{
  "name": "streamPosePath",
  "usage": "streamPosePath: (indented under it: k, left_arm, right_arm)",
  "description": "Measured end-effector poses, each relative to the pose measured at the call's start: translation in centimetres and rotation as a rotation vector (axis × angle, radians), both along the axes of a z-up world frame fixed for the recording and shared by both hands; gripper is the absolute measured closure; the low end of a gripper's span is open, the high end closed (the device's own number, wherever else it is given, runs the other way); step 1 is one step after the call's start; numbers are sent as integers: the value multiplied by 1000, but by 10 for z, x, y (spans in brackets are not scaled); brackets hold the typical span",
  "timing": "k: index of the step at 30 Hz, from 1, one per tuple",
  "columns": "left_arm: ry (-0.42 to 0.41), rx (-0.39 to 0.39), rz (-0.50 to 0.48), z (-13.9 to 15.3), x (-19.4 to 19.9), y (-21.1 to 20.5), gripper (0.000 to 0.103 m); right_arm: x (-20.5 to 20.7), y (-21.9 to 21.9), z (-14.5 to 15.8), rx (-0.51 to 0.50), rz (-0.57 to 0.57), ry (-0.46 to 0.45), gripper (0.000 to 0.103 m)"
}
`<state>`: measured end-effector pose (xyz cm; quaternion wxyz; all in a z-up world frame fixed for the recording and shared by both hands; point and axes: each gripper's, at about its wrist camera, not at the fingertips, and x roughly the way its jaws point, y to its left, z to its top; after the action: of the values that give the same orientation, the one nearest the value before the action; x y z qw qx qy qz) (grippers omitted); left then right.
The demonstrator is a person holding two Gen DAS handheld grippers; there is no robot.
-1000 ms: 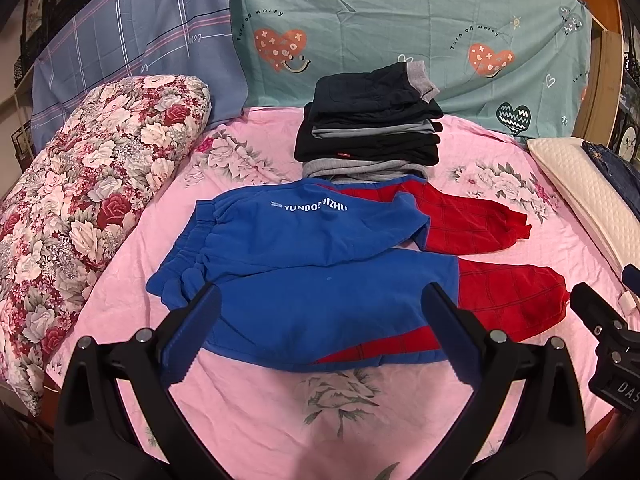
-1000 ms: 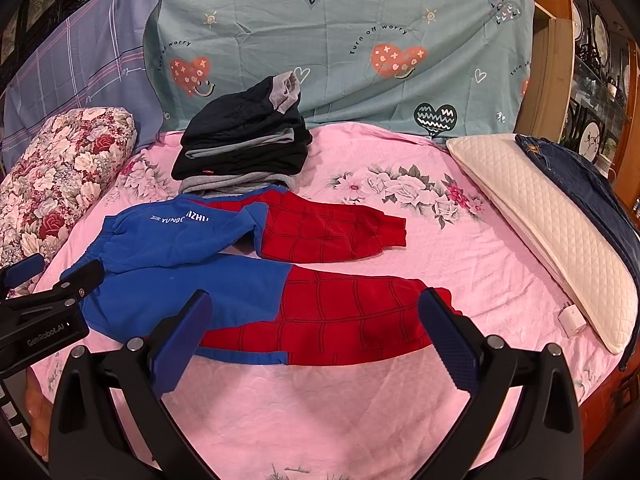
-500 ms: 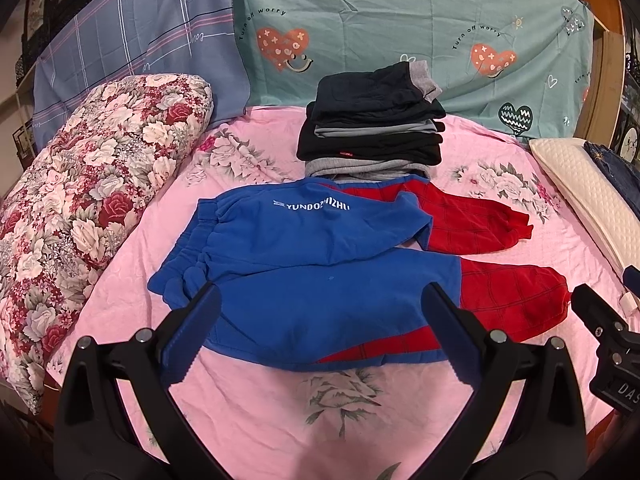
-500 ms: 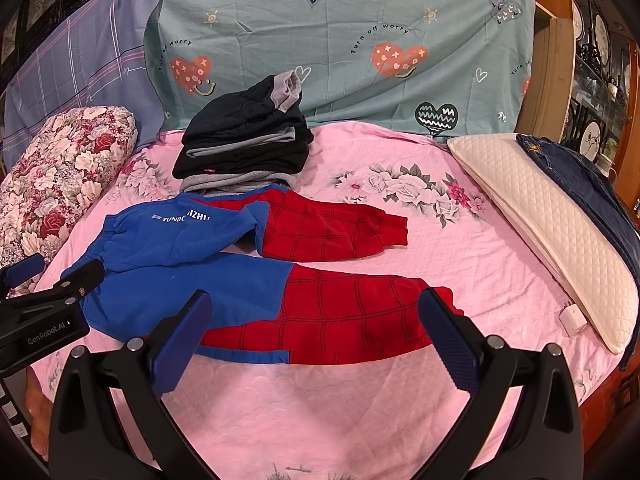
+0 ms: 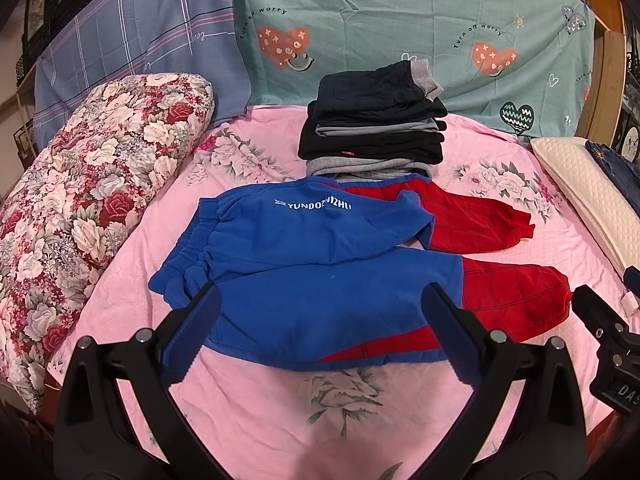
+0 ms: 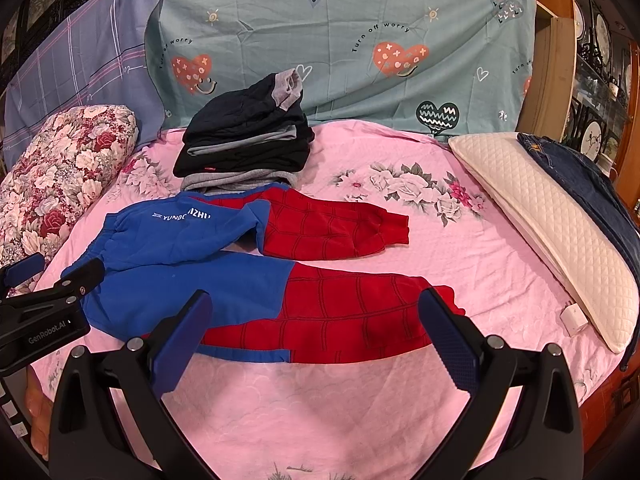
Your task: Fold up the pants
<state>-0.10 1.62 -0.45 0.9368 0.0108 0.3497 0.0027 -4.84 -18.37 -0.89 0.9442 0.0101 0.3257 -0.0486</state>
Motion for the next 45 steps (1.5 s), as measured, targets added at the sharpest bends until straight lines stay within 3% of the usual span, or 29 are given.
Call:
streamPosePath:
  k: [30,34,37,39,43,45]
  left_arm:
    - [32,-5,-23,-9,4,2,2]
    - [183,-111,-70,-39,19,14,2]
    - [259,-155,-5,-67,27,46,2]
    - [293,-237,63,-78,36,82,2]
    - [380,-501,197,-106,66,168,2]
    - [427,-564,245,-123,80,195,2]
  right_arm:
    - [1,1,-1,1,3,4,1]
    - [6,-8,-5,21,3,12,1]
    - [9,-30,-26,52,-55,46,1]
    - [11,-46,-39,64,-99,89,1]
    - [16,-70,-54,164,-142,153,1]
    - [12,-70,-53,162,-141,139,1]
